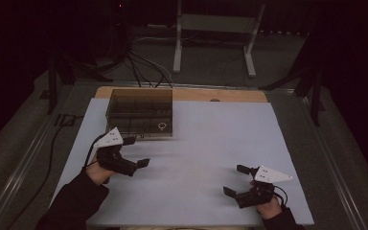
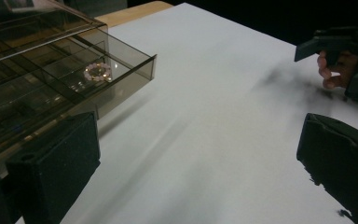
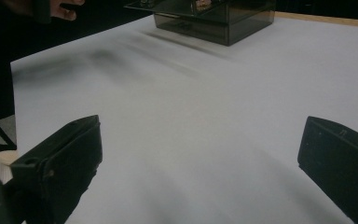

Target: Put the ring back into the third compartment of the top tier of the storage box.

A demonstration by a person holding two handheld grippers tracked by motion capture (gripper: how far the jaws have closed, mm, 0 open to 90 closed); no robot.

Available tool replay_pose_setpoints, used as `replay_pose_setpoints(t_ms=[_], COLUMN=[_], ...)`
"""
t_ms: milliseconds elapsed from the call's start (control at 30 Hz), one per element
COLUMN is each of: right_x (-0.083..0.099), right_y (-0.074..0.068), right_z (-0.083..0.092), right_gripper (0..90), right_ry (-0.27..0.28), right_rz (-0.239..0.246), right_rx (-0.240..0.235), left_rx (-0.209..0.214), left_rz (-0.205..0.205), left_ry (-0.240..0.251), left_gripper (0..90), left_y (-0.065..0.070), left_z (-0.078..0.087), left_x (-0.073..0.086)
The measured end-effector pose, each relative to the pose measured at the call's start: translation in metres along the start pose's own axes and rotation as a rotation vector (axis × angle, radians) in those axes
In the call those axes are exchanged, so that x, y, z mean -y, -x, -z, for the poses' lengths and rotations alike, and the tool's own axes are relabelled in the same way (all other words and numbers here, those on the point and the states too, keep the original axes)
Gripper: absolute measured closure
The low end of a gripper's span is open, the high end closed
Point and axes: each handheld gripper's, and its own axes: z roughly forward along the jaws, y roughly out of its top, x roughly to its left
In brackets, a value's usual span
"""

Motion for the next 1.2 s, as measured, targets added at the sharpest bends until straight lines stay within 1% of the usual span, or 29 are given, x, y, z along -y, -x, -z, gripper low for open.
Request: replay_pose_setpoints(t_ms=[133,200,267,333,433,533,567,633,767,800,900,967,1100,1200], right_x=[0.000,0.000,0.000,0.000,0.000,0.000,0.000,0.000,0.000,0.000,0.000,0.000,0.000,0.000], right_y=[-0.001,0.000,0.000,-0.001,0.000,-0.001,-0.001,0.000,0.000,0.000,-0.001,0.000,-0.001,0.000], right_z=[0.000,0.000,0.000,0.001,0.000,0.000,0.000,0.000,0.000,0.000,0.000,0.000,0.000,0.000], right_gripper=[0.0,0.0,0.0,0.0,0.0,0.0,0.0,0.0,0.0,0.0,0.0,0.0,0.0,0.0], right_ry=[0.001,0.000,0.001,0.002,-0.001,0.001,0.000,-0.001,-0.001,-0.002,-0.001,-0.003,-0.003,-0.004], right_rz=[0.002,0.000,-0.001,0.001,-0.002,0.000,0.002,0.000,-0.001,-0.002,0.003,-0.002,0.002,-0.003], right_rx=[-0.002,0.001,0.000,0.000,0.000,-0.001,-0.001,-0.001,0.002,0.001,0.001,0.000,0.001,0.001], left_rx=[-0.001,0.000,0.006,0.007,0.019,0.017,0.009,0.005,-0.013,-0.013,-0.019,-0.022,-0.045,-0.050], left_rz=[0.000,0.008,0.017,0.014,0.030,0.033,0.033,0.041,0.038,0.045,0.040,0.046,0.039,0.051], left_ry=[-0.023,-0.035,-0.034,-0.032,-0.023,-0.031,-0.039,-0.039,-0.056,-0.056,-0.064,-0.065,-0.082,-0.082], left_gripper=[0.6,0.6,0.6,0.6,0.6,0.6,0.6,0.6,0.6,0.6,0.6,0.6,0.6,0.6], left_y=[0.002,0.002,0.003,0.003,0.001,0.000,0.000,0.000,0.000,0.001,0.002,0.003,0.005,0.005], left_z=[-0.003,-0.004,-0.004,-0.005,-0.005,-0.005,-0.004,-0.002,0.002,0.003,0.007,0.010,0.016,0.020], left_x=[0.010,0.015,0.019,0.023,0.031,0.035,0.040,0.044,0.052,0.054,0.059,0.063,0.069,0.073])
